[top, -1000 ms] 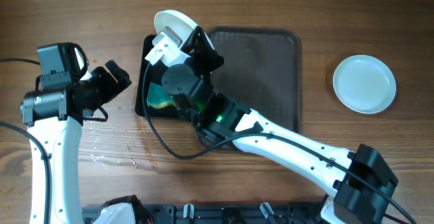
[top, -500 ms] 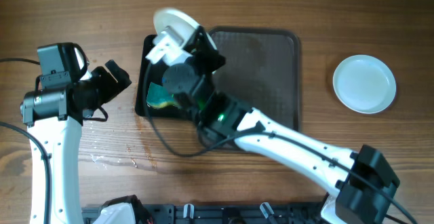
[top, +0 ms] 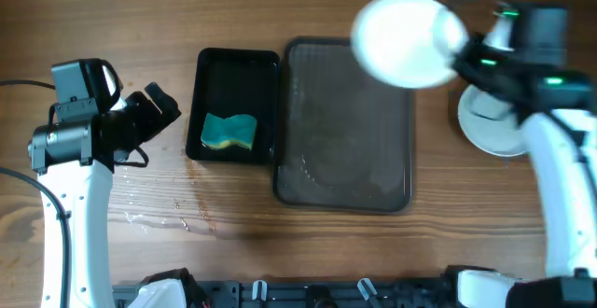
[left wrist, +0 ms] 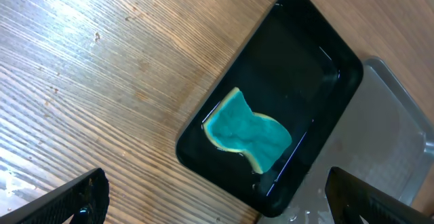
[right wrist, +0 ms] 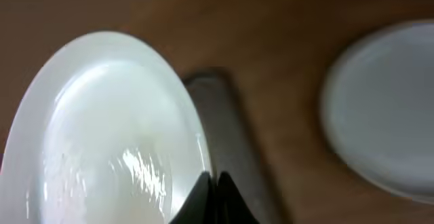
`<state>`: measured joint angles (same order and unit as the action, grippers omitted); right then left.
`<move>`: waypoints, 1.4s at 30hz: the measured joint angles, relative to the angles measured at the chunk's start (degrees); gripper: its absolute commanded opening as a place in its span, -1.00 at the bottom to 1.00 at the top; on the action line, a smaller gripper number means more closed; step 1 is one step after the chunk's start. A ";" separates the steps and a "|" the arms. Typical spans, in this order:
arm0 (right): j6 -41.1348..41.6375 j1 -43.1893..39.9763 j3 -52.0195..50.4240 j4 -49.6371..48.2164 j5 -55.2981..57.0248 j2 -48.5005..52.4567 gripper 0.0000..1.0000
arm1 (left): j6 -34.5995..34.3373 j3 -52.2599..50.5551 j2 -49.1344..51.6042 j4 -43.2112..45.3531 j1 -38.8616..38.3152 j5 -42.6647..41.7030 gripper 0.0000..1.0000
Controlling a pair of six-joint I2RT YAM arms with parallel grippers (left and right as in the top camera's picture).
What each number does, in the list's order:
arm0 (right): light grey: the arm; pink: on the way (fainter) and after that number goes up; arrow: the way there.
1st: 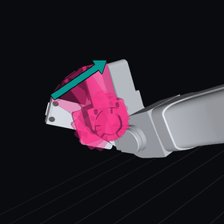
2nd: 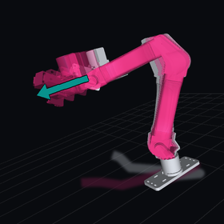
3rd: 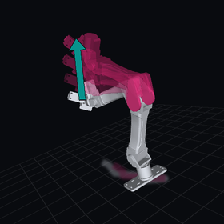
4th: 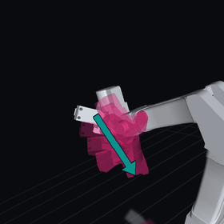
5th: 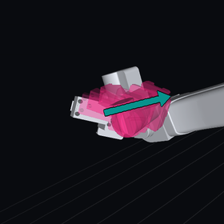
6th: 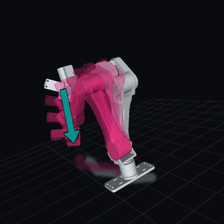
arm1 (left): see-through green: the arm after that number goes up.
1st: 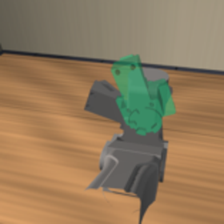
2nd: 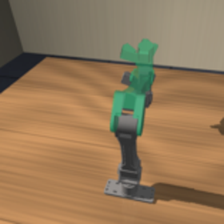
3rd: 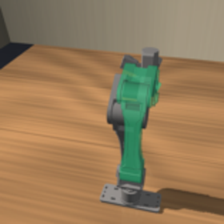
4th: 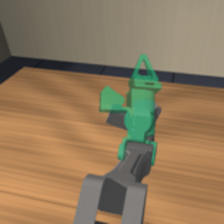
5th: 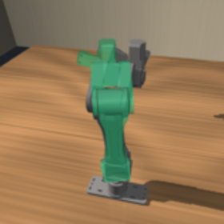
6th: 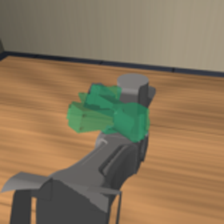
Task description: Clean dirty plates on tray and stack at the side
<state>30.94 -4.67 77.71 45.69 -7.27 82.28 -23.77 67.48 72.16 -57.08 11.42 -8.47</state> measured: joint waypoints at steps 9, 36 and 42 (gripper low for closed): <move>-4.26 -33.00 -0.66 10.60 -1.51 16.81 -0.21 | -0.15 0.00 -0.02 0.02 0.00 0.00 1.00; -15.47 -1.40 -23.67 15.45 -13.35 -12.02 -0.05 | -0.15 0.00 -0.02 0.00 0.00 0.00 1.00; -16.31 -0.39 -33.92 -7.61 -9.42 6.08 -0.46 | -0.15 0.02 -0.02 0.02 0.00 0.00 1.00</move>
<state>14.63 -5.06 43.79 38.09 -16.69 88.36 -23.92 67.51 72.14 -57.06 11.42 -8.47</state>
